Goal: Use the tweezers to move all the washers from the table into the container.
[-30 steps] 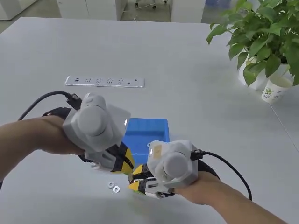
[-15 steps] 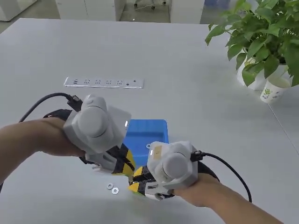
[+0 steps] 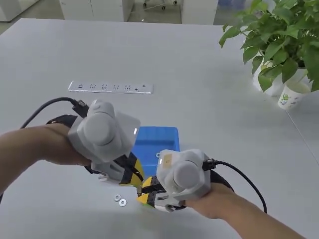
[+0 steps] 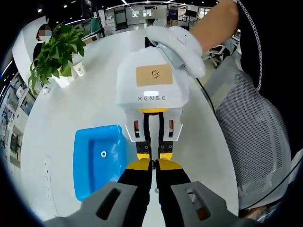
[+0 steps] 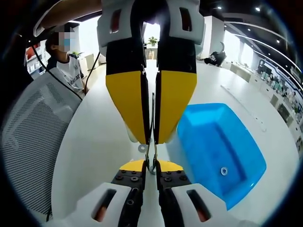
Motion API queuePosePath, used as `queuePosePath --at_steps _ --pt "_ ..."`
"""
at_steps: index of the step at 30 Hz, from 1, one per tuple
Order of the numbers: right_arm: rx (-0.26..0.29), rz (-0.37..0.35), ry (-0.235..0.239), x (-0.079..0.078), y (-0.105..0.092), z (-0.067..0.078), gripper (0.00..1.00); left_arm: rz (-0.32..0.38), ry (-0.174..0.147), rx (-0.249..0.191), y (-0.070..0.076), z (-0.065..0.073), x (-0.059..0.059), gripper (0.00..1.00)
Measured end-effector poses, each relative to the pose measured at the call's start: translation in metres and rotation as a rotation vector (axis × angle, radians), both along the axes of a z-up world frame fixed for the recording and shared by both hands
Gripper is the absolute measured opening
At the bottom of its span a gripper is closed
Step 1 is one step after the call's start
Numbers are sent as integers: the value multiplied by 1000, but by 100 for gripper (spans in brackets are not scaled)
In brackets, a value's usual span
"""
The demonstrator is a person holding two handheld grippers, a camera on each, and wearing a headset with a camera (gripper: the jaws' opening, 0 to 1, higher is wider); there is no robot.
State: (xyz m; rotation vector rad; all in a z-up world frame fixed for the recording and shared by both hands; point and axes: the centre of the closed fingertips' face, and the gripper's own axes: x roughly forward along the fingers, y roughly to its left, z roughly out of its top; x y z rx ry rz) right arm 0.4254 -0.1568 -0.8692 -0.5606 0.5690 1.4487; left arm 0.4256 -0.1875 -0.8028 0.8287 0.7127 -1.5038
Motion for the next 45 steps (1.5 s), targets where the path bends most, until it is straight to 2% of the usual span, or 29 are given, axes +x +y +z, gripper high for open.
queuePosePath --at_steps 19,26,33,45 --pt "5 4 -15 -3 2 17 11 2 -11 2 2 17 -4 6" --pt "17 -2 -21 -2 4 29 11 8 -12 -5 4 29 -3 6" --pt "30 -11 -25 0 8 40 11 5 -18 6 6 40 -2 6" --pt "30 -15 -53 16 6 59 11 0 -45 8 4 59 10 6"
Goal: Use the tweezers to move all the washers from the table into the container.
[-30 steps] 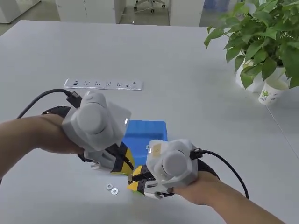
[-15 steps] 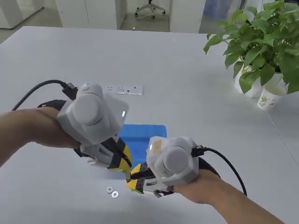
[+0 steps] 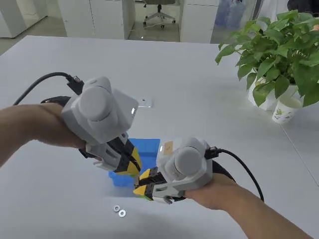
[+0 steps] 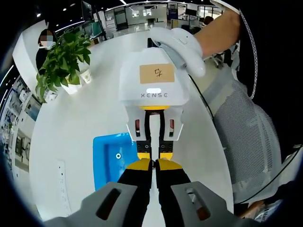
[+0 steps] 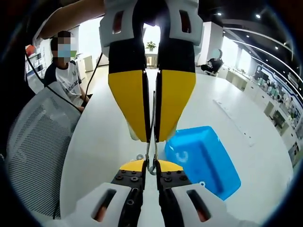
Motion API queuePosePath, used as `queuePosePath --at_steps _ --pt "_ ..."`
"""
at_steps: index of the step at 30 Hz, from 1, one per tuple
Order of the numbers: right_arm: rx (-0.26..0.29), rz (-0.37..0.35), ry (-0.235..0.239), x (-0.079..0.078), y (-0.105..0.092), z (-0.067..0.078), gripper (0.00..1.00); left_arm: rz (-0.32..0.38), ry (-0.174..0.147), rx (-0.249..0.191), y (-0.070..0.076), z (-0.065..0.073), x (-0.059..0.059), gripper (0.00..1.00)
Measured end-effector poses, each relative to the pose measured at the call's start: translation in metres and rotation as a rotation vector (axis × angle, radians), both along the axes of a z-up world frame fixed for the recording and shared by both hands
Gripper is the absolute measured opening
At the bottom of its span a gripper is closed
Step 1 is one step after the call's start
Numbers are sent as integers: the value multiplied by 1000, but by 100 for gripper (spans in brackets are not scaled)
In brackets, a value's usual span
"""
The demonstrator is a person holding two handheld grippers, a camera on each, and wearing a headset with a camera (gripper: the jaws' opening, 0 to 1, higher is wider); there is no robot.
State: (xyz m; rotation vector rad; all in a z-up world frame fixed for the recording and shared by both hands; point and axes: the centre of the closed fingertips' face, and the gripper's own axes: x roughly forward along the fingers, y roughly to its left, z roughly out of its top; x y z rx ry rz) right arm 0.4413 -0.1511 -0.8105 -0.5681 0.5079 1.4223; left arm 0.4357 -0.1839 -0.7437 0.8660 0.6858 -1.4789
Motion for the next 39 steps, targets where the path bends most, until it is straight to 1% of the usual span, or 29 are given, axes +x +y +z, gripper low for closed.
queuePosePath --at_steps 8,22,26,33,39 --pt "6 -8 -12 15 -1 9 11 -1 -18 -7 -1 9 14 6" --pt "15 -32 -25 43 -5 14 11 -11 -40 -9 -5 14 41 7" --pt "15 -36 -26 49 -6 11 11 -13 -43 -13 -7 11 47 7" --pt "1 -36 -25 57 -9 0 11 -16 -38 -5 -8 -1 56 7" --pt "-6 -42 -10 65 -11 -11 11 -17 -37 -1 -9 -11 64 7"
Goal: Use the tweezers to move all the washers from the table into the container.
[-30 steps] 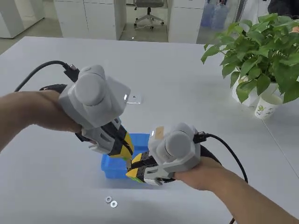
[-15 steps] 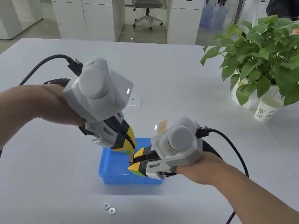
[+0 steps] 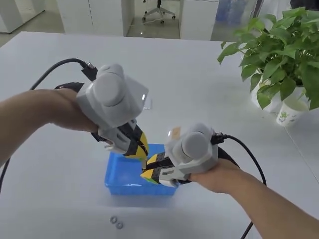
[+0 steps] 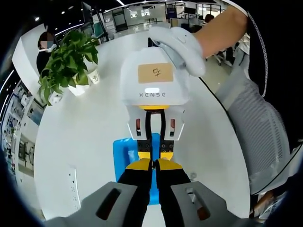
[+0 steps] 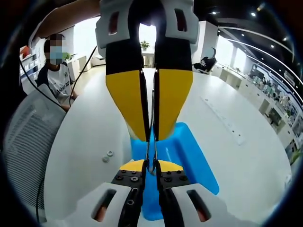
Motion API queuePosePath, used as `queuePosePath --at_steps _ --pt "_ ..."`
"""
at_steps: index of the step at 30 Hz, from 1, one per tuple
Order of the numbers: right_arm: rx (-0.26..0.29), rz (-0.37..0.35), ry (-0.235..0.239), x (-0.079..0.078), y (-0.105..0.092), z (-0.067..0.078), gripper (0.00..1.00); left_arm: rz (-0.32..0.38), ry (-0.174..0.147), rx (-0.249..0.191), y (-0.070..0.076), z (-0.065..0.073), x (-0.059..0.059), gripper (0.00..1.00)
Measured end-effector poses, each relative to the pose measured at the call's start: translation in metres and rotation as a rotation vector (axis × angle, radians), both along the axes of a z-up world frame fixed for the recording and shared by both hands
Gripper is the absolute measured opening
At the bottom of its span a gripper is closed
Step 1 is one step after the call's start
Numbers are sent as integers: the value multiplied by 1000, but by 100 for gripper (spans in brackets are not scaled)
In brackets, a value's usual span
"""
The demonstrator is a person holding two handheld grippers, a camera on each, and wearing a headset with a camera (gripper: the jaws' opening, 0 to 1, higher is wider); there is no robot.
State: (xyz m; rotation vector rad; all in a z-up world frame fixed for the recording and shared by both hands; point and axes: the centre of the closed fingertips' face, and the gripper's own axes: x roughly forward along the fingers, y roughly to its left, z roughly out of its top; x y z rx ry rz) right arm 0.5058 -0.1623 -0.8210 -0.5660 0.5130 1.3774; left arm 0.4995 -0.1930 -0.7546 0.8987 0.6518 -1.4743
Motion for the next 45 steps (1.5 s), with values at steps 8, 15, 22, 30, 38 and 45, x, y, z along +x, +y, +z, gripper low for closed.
queuePosePath --at_steps 8,15,22,30,38,45 --pt "-9 -6 19 6 -2 -12 11 2 4 -3 -2 -12 7 7" --pt "-24 -8 34 9 -5 -23 11 7 5 -10 -3 -23 11 7" --pt "-33 -15 42 13 -6 -29 11 8 2 -10 -4 -29 16 7" --pt "-45 -15 54 17 -5 -36 11 8 7 -4 -3 -35 20 7" --pt "-69 -6 57 19 -6 -42 12 7 11 1 -4 -41 21 7" --pt "-73 -4 58 18 -7 -42 12 6 13 -1 -4 -41 21 7"
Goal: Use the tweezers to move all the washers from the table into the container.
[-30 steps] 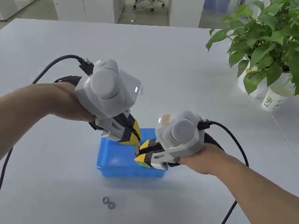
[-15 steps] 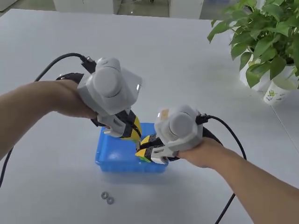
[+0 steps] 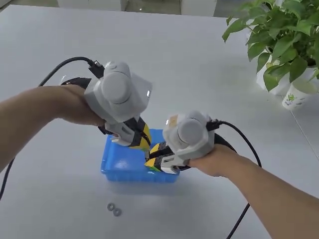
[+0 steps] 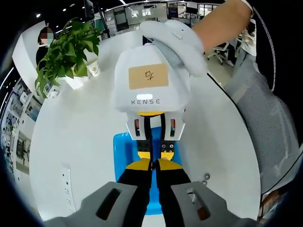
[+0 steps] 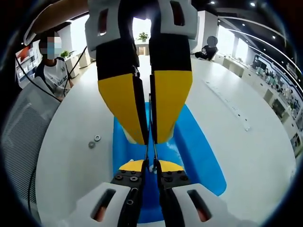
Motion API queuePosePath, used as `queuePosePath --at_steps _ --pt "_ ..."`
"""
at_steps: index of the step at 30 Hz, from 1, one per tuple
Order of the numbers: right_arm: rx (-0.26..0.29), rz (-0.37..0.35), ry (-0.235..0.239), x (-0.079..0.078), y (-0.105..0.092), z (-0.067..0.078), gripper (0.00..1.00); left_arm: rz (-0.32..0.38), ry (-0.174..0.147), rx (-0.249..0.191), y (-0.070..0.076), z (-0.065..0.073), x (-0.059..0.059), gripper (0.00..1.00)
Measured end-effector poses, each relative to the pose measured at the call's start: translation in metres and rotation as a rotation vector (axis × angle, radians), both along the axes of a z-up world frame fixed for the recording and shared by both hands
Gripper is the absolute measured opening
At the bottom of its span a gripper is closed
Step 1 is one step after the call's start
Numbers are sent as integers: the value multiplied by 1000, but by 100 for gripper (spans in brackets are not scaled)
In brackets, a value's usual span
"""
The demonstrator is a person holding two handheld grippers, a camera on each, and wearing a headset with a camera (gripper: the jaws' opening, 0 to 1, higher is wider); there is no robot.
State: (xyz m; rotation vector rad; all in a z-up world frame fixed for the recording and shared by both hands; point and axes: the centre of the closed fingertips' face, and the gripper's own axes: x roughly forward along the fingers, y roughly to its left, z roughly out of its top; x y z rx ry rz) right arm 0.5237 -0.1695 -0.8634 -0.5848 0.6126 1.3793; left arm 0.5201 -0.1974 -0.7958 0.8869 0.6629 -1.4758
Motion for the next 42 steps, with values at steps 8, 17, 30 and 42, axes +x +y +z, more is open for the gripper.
queuePosePath --at_steps 8,17,30,42 --pt "5 -1 -10 0 0 6 11 2 -7 -3 0 6 0 7" --pt "17 -4 -27 -1 2 18 11 10 -18 -8 1 18 -3 7" --pt "37 11 -60 -10 9 41 11 26 -37 -15 7 41 -15 7" --pt "41 27 -85 -25 14 53 11 34 -59 -3 13 51 -31 7"
